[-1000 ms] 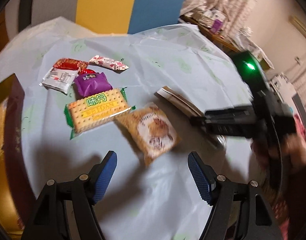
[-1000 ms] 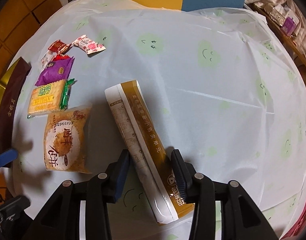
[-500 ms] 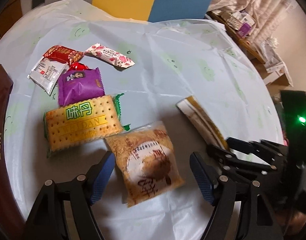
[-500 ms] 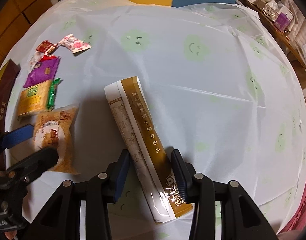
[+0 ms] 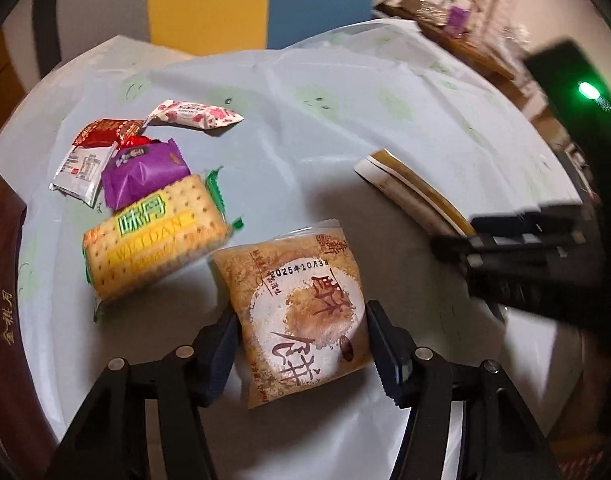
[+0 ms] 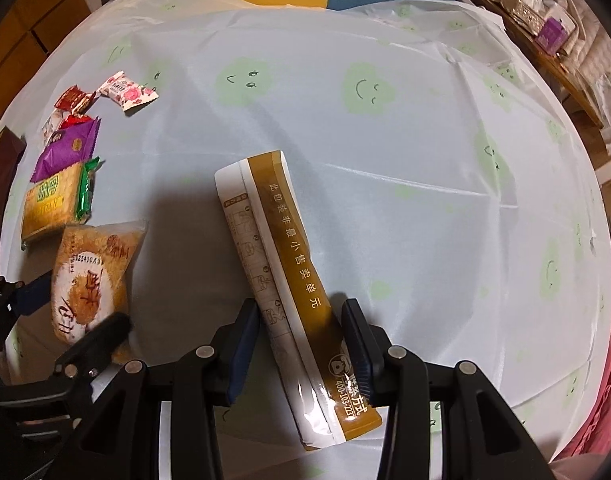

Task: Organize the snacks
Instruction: 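Grasp the round printed pastry bag with the left tool while the right tool holds the stick package, then lower the pastry bag into the gold tray and open the left tool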

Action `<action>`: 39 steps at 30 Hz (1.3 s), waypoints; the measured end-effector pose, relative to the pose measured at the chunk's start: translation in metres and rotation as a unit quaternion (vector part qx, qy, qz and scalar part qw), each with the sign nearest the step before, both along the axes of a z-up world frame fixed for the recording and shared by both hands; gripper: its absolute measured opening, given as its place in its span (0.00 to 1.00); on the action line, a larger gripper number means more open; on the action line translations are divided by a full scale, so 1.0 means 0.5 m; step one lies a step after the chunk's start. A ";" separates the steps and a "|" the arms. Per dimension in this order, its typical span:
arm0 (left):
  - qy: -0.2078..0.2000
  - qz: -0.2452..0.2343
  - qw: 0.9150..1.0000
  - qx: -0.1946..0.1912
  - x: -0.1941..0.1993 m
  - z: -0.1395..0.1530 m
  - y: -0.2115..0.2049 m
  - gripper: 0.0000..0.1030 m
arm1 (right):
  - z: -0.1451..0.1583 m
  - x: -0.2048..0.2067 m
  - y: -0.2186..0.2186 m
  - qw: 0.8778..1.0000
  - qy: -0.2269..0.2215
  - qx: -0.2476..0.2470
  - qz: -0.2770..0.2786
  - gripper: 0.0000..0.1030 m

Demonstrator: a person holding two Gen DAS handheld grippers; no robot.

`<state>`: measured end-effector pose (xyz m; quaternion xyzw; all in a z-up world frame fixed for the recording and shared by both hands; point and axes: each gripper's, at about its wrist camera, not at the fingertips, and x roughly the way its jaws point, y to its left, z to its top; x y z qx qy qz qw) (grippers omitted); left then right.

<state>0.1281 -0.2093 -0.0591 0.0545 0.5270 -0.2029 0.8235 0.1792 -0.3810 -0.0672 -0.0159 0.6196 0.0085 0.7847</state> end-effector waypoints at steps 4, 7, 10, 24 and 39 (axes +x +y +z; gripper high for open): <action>-0.017 -0.008 1.000 -0.010 -0.044 0.001 0.042 0.59 | -0.004 -0.007 0.028 1.000 -0.012 -0.011 0.018 0.33; -0.029 -0.007 0.999 -0.024 -0.073 0.002 0.068 0.59 | -0.009 -0.010 0.052 0.999 -0.014 -0.001 0.040 0.33; -0.040 -0.008 0.999 -0.031 -0.096 0.001 0.079 0.59 | -0.015 -0.013 0.064 0.999 -0.014 0.006 0.051 0.35; -0.057 0.024 0.990 -0.123 -0.144 0.100 0.229 0.58 | -0.023 -0.037 0.088 0.998 -0.034 -0.009 0.058 0.34; -0.043 0.240 0.963 -0.118 -0.008 0.146 0.596 0.58 | -0.020 -0.055 0.106 0.996 -0.044 -0.027 0.073 0.34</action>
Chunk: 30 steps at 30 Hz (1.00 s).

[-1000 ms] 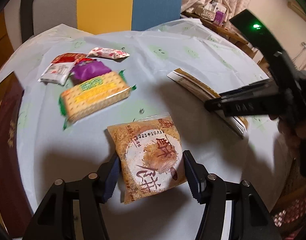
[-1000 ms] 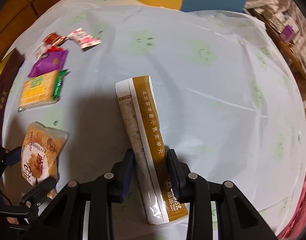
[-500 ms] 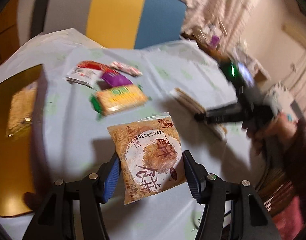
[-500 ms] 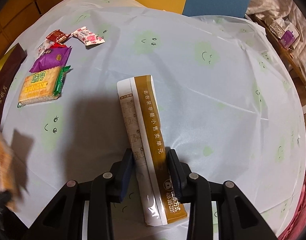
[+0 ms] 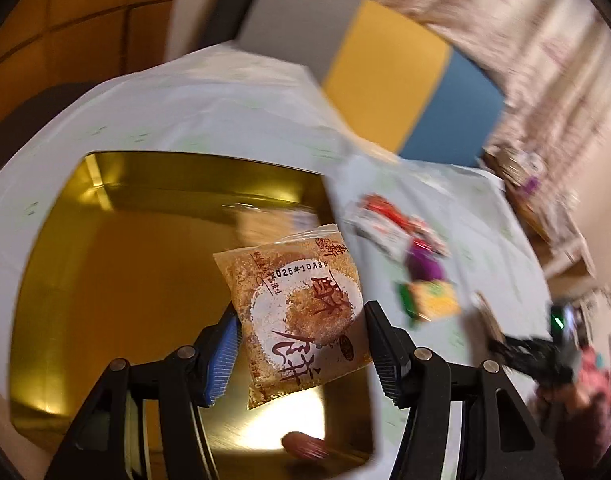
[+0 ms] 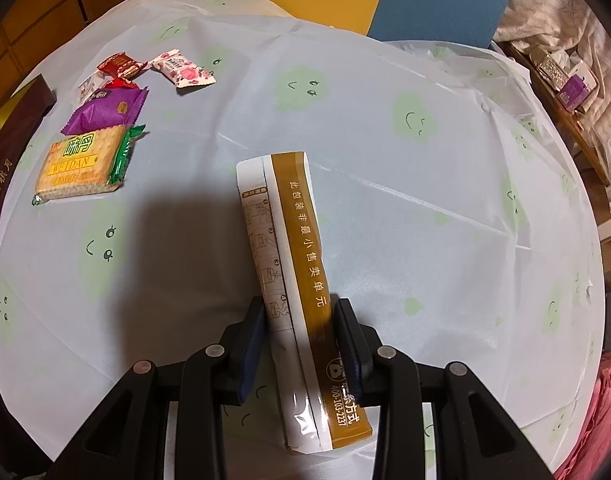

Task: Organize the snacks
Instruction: 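Lower the pastry bag into the gold tray and open the left tool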

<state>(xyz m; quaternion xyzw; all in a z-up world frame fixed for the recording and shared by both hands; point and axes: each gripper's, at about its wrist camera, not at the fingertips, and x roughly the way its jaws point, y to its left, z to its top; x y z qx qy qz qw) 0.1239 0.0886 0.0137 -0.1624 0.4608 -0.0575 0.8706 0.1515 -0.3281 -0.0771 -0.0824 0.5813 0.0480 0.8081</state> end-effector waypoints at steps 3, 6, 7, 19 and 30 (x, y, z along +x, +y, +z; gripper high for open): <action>0.026 0.037 0.999 -0.003 0.038 -0.031 0.053 0.58 | 0.002 -0.004 0.006 1.000 -0.001 -0.003 0.001 0.34; 0.036 0.055 0.998 -0.002 0.071 -0.054 0.078 0.58 | 0.001 -0.006 0.008 1.000 -0.002 -0.003 0.001 0.34; 0.040 0.060 0.997 0.002 0.082 -0.062 0.084 0.58 | 0.001 -0.006 0.007 1.000 -0.002 -0.003 0.001 0.34; 0.037 0.090 0.995 0.026 0.170 -0.096 0.118 0.63 | 0.004 -0.007 0.010 1.000 -0.002 -0.003 0.001 0.34; -0.004 0.091 0.995 0.040 0.060 -0.051 0.093 0.67 | 0.001 -0.008 0.012 1.000 -0.003 -0.006 0.003 0.34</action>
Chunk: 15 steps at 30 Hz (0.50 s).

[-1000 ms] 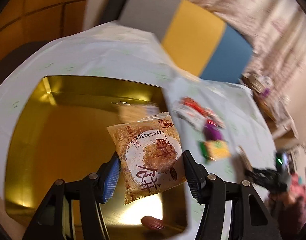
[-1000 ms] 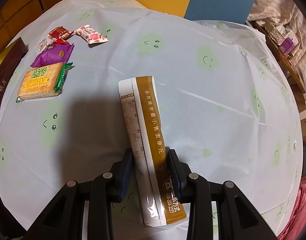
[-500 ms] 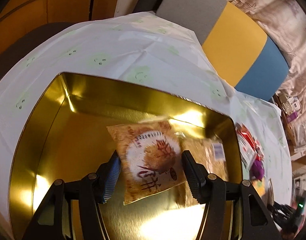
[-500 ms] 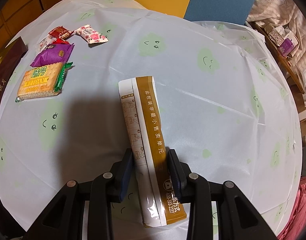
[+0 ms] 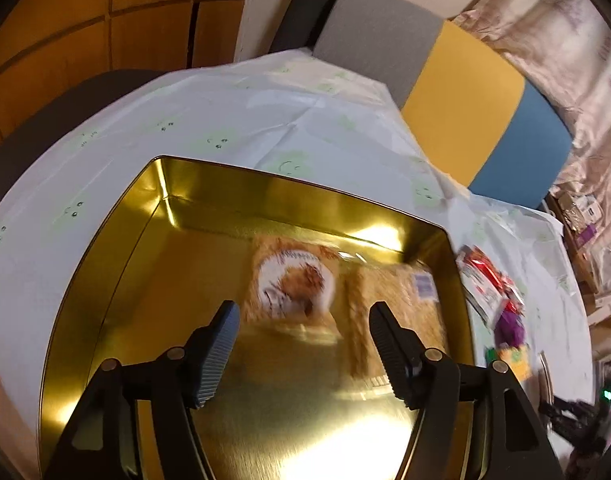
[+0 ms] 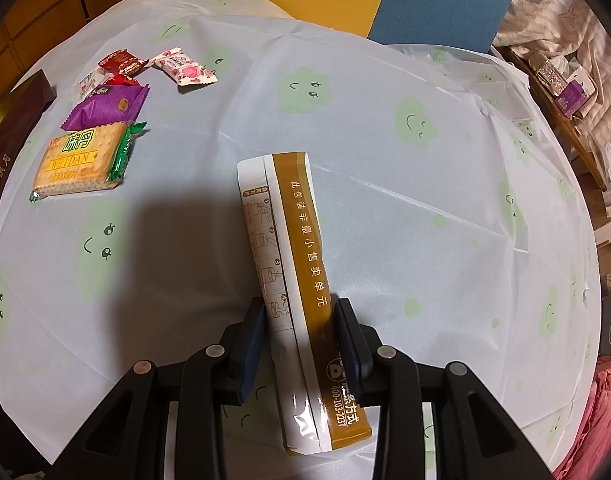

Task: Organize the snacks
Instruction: 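Lower the pastry bag into the gold tray and open the left tool, then move the left tool back over the table while the right tool holds the stick package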

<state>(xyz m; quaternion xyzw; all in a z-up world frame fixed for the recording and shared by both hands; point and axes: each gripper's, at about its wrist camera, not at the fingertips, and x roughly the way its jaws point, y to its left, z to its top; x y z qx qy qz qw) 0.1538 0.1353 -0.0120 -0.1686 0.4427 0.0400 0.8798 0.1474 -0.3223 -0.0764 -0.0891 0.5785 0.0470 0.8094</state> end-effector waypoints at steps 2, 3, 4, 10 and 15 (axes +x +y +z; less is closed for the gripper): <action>-0.013 -0.012 1.000 0.009 -0.034 0.012 -0.018 0.67 | 0.000 -0.001 0.001 1.000 0.000 -0.001 0.001 0.34; -0.018 -0.018 1.000 0.012 -0.047 0.017 -0.025 0.67 | 0.000 -0.001 0.001 1.000 -0.001 -0.001 0.001 0.34; -0.022 -0.025 0.999 0.014 -0.062 0.020 -0.033 0.67 | 0.000 -0.001 0.002 1.000 -0.001 -0.001 0.000 0.34; -0.052 -0.075 0.995 0.032 -0.148 0.033 -0.100 0.69 | 0.001 -0.003 0.005 1.000 -0.002 -0.003 0.003 0.33; -0.070 -0.145 0.986 0.030 -0.207 0.043 -0.174 0.69 | 0.001 -0.004 0.004 1.000 -0.002 -0.003 0.003 0.33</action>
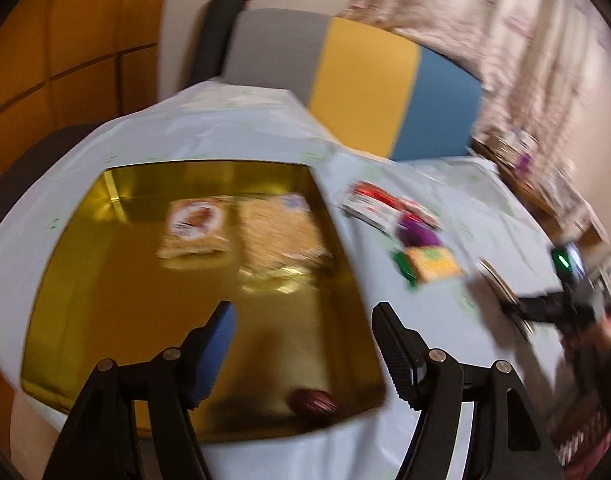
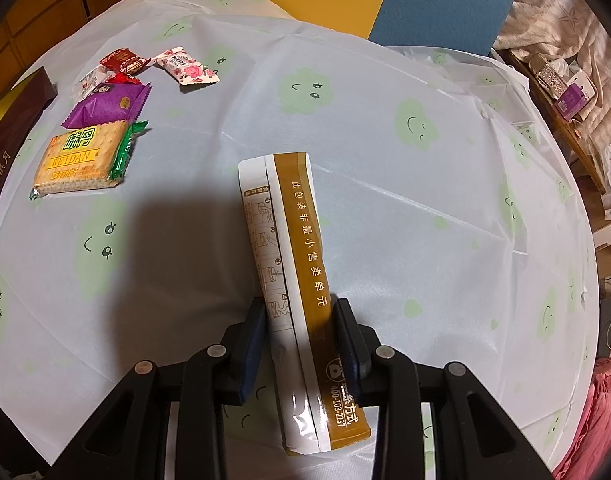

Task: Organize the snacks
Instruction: 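Move the left tool back over the table while the right tool holds the stick package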

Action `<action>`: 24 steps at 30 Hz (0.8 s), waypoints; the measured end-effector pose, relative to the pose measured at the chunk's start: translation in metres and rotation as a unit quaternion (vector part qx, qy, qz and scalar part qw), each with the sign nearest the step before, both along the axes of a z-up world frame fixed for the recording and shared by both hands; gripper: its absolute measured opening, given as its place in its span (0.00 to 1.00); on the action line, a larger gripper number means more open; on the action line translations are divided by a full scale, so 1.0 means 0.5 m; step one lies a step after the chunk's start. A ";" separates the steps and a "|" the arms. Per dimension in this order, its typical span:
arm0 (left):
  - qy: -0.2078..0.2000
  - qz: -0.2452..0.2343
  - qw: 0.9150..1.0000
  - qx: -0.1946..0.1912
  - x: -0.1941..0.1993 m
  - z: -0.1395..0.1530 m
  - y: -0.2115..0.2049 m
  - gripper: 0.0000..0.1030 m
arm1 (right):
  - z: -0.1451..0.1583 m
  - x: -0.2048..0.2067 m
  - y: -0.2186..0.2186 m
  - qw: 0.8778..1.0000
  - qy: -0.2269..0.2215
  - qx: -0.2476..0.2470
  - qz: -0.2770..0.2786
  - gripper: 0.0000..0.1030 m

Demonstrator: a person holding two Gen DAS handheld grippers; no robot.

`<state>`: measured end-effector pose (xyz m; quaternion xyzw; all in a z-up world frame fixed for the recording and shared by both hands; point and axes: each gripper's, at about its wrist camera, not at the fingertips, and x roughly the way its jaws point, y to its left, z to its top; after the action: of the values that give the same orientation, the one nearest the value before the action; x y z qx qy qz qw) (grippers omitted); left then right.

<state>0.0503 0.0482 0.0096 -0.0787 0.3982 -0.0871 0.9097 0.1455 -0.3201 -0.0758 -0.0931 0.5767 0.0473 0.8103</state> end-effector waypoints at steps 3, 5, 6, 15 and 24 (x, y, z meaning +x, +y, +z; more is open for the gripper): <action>-0.007 -0.055 0.998 0.007 -0.033 0.002 -0.058 0.69 | 0.000 -0.001 0.001 1.000 -0.001 -0.002 0.001 0.33; -0.014 -0.096 0.995 0.020 -0.054 0.002 -0.102 0.69 | 0.000 -0.001 0.001 1.000 -0.002 -0.003 0.002 0.33; -0.018 -0.124 0.992 0.028 -0.065 -0.002 -0.128 0.69 | 0.000 -0.001 0.003 1.000 -0.002 -0.003 0.002 0.33; 0.010 -0.252 0.965 0.076 -0.112 -0.108 -0.270 0.69 | 0.001 -0.005 0.011 1.000 -0.007 -0.010 0.004 0.32; -0.001 -0.250 0.965 0.073 -0.120 -0.158 -0.271 0.68 | 0.003 -0.014 0.019 1.000 -0.016 -0.015 0.006 0.28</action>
<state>-0.0095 -0.0873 -0.0692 0.0903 0.4094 -0.2829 0.8627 0.1385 -0.3105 -0.0744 -0.1094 0.5634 0.0420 0.8178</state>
